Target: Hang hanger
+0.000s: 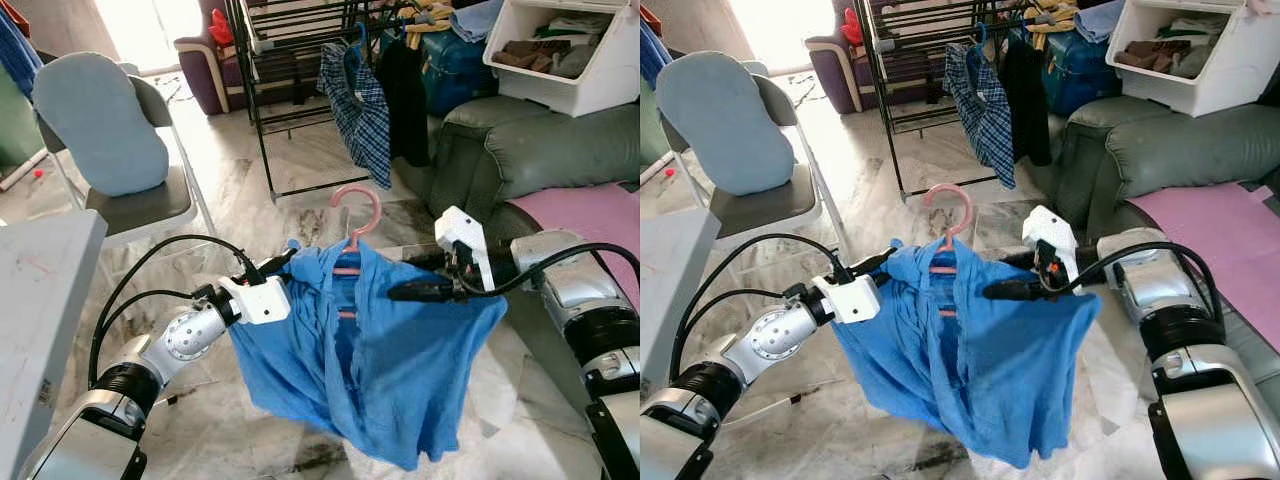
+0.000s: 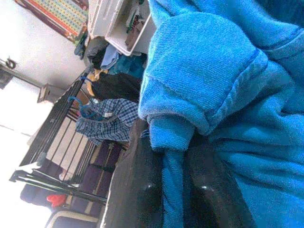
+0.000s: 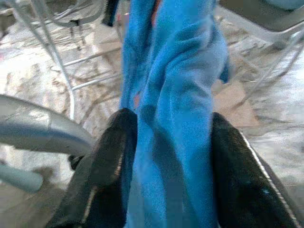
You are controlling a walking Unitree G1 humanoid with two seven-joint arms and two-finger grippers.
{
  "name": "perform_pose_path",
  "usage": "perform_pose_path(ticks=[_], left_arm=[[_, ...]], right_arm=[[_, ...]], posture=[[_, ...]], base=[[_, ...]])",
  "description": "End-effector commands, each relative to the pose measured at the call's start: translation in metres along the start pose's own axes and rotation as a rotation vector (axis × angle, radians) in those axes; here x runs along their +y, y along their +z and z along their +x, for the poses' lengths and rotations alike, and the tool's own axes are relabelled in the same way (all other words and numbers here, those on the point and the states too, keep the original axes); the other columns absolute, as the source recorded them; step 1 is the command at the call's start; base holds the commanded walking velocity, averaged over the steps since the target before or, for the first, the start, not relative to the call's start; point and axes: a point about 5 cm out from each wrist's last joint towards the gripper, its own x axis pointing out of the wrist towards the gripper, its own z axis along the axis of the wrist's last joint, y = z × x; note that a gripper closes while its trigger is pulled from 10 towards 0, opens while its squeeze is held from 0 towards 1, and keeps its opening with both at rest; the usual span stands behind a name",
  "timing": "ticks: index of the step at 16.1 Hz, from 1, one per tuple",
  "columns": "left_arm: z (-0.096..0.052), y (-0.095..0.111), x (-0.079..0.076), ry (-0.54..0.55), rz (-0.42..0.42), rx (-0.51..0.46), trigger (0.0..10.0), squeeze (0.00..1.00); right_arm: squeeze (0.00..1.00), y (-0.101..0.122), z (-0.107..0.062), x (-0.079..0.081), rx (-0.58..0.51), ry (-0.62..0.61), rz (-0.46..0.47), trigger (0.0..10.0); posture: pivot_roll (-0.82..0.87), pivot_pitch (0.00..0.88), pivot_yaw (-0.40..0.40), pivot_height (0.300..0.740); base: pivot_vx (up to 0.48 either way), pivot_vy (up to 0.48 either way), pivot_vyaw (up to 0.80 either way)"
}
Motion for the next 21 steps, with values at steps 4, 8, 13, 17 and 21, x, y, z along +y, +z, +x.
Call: perform_pose_path(ticks=[4, 8, 13, 17, 21], left_arm=[[0.003, 0.003, 0.007, 0.032, 0.009, -0.028, 0.0, 0.00], [0.003, 0.003, 0.007, 0.042, 0.008, -0.031, 0.0, 0.00], [0.003, 0.004, 0.012, 0.070, 0.016, -0.038, 0.0, 0.00], [0.003, 0.004, 0.012, 0.070, 0.016, -0.038, 0.0, 0.00], [0.003, 0.004, 0.012, 0.070, 0.016, -0.038, 0.0, 0.00]], right_arm=[[0.00, 0.000, 0.001, 0.001, 0.039, 0.073, 0.020, 0.0], [0.00, -0.005, 0.003, 0.003, 0.049, 0.094, 0.038, 0.0], [0.00, -0.012, 0.007, 0.007, 0.065, 0.117, 0.055, 0.0], [0.00, -0.012, 0.007, 0.007, 0.065, 0.117, 0.055, 0.0], [0.00, -0.012, 0.007, 0.007, 0.065, 0.117, 0.055, 0.0]], posture=[[-0.19, 0.000, 0.057, 0.736], [-0.18, 0.000, 0.053, 0.736], [-0.18, 0.000, 0.050, 0.736], [-0.18, 0.000, 0.050, 0.736], [-0.18, 0.000, 0.050, 0.736]], base=[[0.000, 0.000, 0.00], [0.000, 0.000, 0.00], [0.000, 0.000, 0.00], [0.000, 0.000, 0.00], [0.000, 0.000, 0.00]])
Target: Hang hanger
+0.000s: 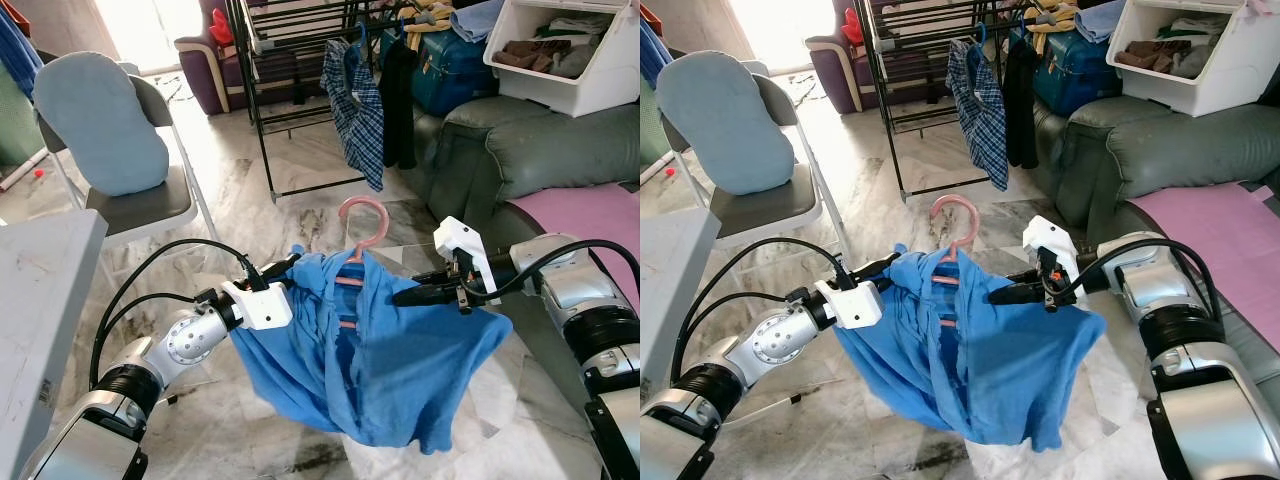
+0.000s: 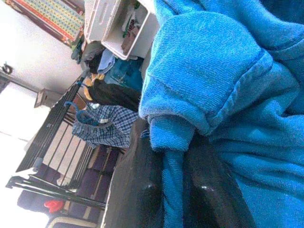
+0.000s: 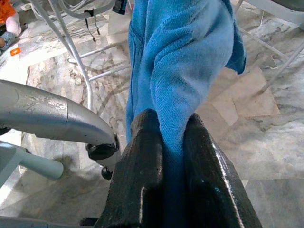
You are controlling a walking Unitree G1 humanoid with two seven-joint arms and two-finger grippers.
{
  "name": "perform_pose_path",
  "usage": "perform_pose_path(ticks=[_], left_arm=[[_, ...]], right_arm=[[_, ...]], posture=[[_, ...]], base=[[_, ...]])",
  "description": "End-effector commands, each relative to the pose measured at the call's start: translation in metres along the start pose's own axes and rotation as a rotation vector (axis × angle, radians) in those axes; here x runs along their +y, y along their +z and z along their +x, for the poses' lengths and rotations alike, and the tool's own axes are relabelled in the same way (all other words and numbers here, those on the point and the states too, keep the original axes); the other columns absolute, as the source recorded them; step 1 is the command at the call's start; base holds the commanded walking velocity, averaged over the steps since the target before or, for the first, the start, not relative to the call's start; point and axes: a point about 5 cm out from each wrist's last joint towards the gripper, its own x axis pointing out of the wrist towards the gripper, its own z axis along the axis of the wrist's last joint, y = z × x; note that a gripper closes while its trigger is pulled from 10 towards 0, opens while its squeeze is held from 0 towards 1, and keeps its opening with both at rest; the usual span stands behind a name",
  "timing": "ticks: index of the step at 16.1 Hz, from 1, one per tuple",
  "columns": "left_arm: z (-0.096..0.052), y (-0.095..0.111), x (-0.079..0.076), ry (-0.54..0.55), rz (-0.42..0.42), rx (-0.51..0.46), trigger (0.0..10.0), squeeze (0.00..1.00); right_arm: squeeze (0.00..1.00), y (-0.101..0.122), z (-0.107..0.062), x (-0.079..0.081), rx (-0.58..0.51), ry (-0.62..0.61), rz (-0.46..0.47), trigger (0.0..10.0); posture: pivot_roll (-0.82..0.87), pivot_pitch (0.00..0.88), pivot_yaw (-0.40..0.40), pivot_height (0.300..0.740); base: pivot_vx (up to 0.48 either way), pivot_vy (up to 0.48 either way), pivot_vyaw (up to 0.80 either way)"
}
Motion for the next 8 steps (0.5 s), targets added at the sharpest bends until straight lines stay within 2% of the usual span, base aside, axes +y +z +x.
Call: perform_pose_path(ticks=[1, 6, 7, 8], left_arm=[[0.003, 0.003, 0.017, 0.084, 0.009, -0.020, 0.0, 0.00], [0.003, 0.003, 0.017, 0.084, 0.009, -0.020, 0.0, 0.00], [0.002, 0.000, 0.011, 0.056, -0.061, -0.002, 10.0, 1.00], [-0.001, -0.003, 0.003, 0.009, -0.153, 0.018, 10.0, 1.00]], right_arm=[[0.00, -0.005, 0.008, 0.005, 0.025, 0.063, 0.008, 0.0], [0.00, -0.005, 0.008, 0.005, 0.025, 0.063, 0.008, 0.0], [0.00, -0.006, 0.015, -0.002, 0.027, -0.053, -0.016, 0.0], [0.00, -0.005, 0.023, -0.010, 0.020, -0.200, -0.053, 0.0]], posture=[[-0.18, 0.000, 0.050, 0.736], [-0.18, 0.000, 0.050, 0.736], [-0.17, 0.000, 0.051, 0.736], [-0.16, 0.000, 0.051, 0.736]], base=[[0.000, 0.000, 0.00], [0.000, 0.000, 0.00], [0.000, 0.000, 0.00], [0.000, 0.000, 0.00]])
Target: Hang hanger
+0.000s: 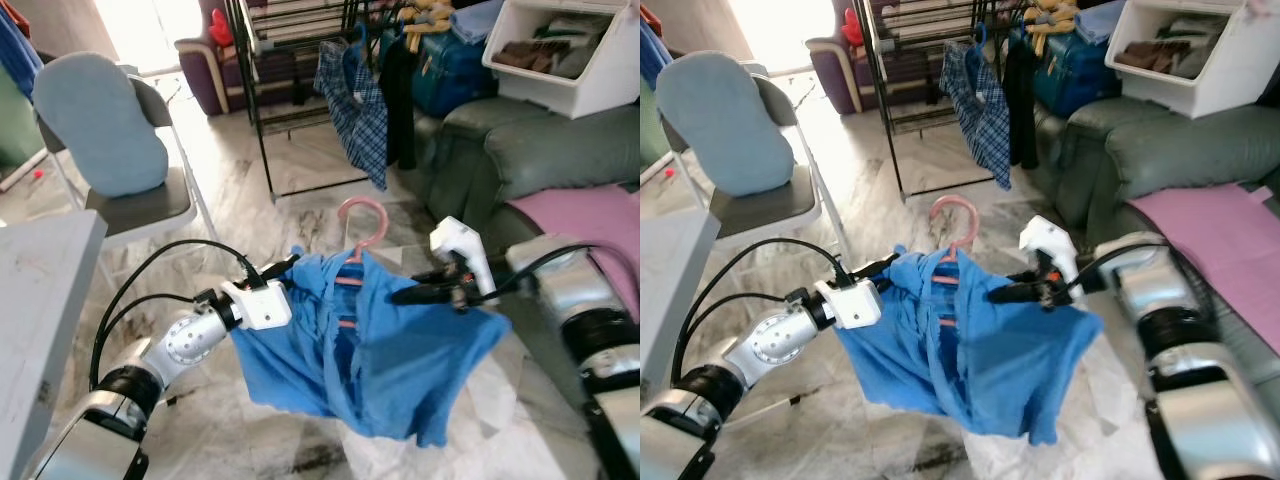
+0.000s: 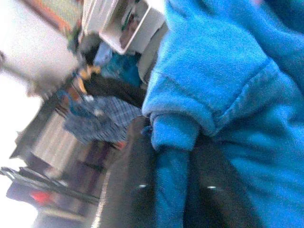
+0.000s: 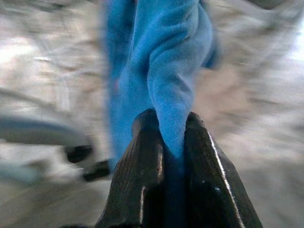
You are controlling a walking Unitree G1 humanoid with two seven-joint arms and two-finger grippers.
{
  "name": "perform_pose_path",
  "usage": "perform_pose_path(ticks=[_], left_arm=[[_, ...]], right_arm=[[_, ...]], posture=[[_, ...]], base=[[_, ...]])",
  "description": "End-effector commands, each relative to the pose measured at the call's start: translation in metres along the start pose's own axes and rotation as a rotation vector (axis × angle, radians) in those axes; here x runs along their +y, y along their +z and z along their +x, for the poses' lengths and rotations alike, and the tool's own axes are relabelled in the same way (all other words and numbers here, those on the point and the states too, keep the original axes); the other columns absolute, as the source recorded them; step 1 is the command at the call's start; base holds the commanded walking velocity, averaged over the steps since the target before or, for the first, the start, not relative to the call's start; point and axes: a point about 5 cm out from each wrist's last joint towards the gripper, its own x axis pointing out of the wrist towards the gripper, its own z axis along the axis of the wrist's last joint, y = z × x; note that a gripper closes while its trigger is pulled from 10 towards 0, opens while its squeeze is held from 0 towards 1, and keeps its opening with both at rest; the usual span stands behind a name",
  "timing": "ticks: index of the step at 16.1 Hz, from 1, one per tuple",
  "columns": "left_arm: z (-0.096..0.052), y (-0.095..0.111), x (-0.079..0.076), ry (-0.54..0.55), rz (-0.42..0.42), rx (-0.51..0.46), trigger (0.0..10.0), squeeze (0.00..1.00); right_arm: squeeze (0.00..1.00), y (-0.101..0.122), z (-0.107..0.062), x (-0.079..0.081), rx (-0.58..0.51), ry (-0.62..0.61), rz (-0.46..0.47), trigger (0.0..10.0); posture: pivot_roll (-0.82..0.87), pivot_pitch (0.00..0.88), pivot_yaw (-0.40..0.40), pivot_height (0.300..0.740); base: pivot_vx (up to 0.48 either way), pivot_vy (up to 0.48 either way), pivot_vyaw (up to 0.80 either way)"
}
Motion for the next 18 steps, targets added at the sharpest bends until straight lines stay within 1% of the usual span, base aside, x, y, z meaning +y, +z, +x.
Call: perform_pose_path(ticks=[1, 3, 7, 18], left_arm=[[-0.0007, 0.0004, -0.0003, -0.004, -0.044, -0.010, 10.0, 1.00], [-0.0009, 0.0000, -0.0004, -0.003, -0.044, -0.008, 10.0, 1.00], [-0.0011, -0.0009, 0.0028, 0.008, -0.050, 0.002, 10.0, 1.00], [-0.0011, -0.0009, 0.0028, 0.008, -0.050, 0.002, 10.0, 1.00]], right_arm=[[0.00, 0.0026, 0.0067, -0.0041, 0.006, -0.090, -0.032, 0.0], [0.00, 0.0033, 0.0074, -0.0044, 0.001, -0.097, -0.033, 0.0], [0.00, 0.0049, 0.0098, -0.0085, 0.002, -0.154, -0.059, 0.0], [0.00, 0.0049, 0.0098, -0.0085, 0.002, -0.154, -0.059, 0.0]], posture=[[-0.16, 0.000, 0.051, 0.736], [-0.17, 0.000, 0.052, 0.736], [-0.17, 0.000, 0.051, 0.736], [-0.17, 0.000, 0.051, 0.736]], base=[[0.000, 0.000, 0.00], [0.000, 0.000, 0.00], [0.000, 0.000, 0.00], [0.000, 0.000, 0.00]])
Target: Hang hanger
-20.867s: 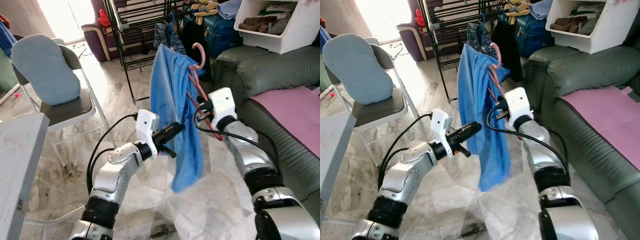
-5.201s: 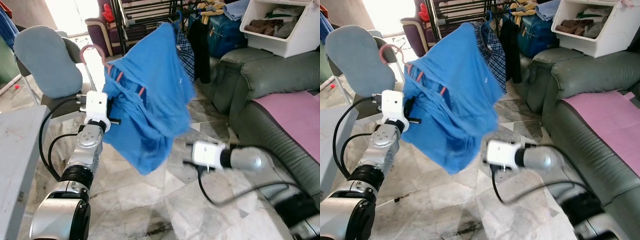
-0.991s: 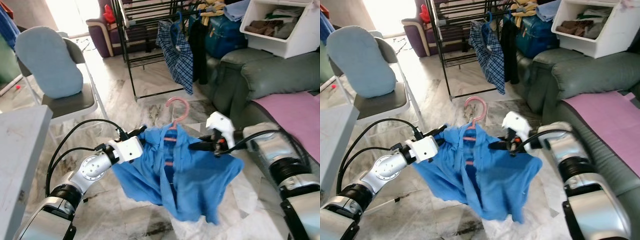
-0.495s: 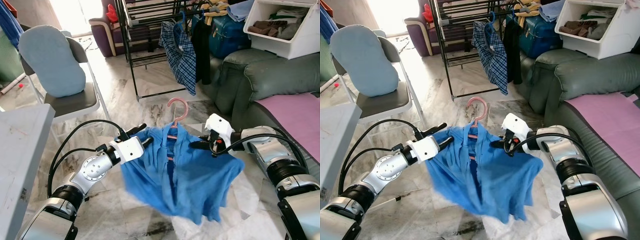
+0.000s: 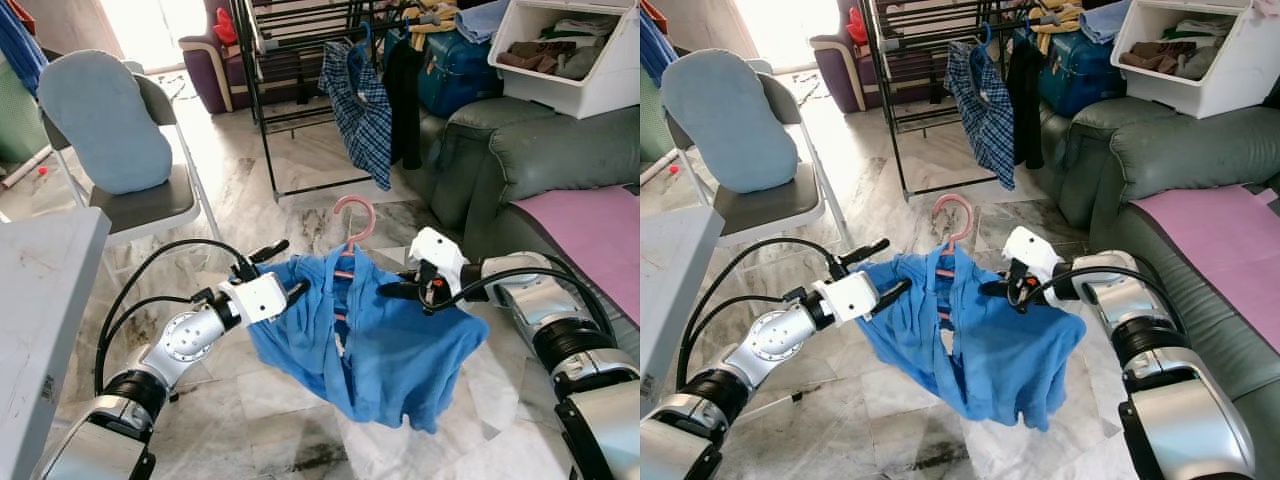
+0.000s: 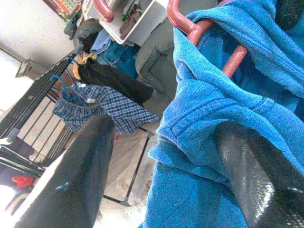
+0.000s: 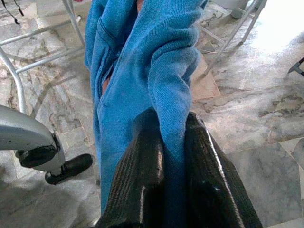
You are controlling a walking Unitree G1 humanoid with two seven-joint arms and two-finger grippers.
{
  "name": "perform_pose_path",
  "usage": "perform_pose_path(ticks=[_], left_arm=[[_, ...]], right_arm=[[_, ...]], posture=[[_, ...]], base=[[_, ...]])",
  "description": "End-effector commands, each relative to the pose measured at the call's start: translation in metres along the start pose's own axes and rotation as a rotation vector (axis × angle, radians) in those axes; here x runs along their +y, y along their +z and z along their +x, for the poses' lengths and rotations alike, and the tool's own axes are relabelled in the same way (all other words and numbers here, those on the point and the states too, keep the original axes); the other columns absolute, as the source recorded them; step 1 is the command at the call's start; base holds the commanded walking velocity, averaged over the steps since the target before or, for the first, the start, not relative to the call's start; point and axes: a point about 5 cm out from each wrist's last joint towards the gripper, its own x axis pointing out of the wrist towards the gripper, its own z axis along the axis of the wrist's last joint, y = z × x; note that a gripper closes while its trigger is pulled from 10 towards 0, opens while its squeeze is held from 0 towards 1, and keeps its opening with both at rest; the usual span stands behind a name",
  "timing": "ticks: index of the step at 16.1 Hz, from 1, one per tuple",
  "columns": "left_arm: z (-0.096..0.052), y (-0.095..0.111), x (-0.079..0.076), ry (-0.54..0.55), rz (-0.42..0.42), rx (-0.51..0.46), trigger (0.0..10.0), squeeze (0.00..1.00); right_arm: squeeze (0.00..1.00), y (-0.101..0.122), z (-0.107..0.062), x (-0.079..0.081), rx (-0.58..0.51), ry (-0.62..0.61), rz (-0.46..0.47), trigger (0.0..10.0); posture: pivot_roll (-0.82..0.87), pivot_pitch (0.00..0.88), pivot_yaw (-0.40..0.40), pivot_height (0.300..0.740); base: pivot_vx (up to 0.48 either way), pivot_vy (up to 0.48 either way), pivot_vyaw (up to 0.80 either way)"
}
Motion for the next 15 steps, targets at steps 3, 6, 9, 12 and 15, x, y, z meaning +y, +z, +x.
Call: perform_pose_path(ticks=[3, 6, 9, 12, 15], left_arm=[[-0.001, 0.000, 0.005, 0.013, 0.004, -0.002, 10.0, 1.00], [-0.001, 0.000, 0.006, 0.017, 0.004, -0.001, 10.0, 1.00], [-0.044, -0.057, -0.014, 0.612, -0.759, 0.330, 10.0, 1.00], [-0.042, -0.057, -0.014, 0.595, -0.807, 0.319, 10.0, 0.22], [-0.044, -0.055, -0.012, 0.625, -0.863, 0.304, 10.0, 1.00]], right_arm=[[0.00, 0.015, -0.002, -0.006, -0.040, -0.020, -0.038, 0.0], [0.00, 0.015, -0.001, -0.007, -0.038, -0.029, -0.045, 0.0], [0.00, -0.008, 0.034, -0.004, -0.076, -0.615, 0.201, 3.6], [0.00, -0.009, 0.033, -0.005, -0.075, -0.652, 0.219, 3.6], [0.00, -0.018, 0.035, -0.001, -0.022, -0.729, 0.215, 0.0]], posture=[[-0.17, 0.000, 0.051, 0.736], [-0.17, 0.000, 0.051, 0.736], [-0.14, 0.000, 0.054, 0.736], [-0.14, 0.000, 0.055, 0.736], [-0.13, 0.000, 0.048, 0.736]], base=[[0.000, 0.000, 0.00], [0.000, 0.000, 0.00], [0.000, 0.000, 0.00], [0.000, 0.000, 0.00], [0.000, 0.000, 0.00]])
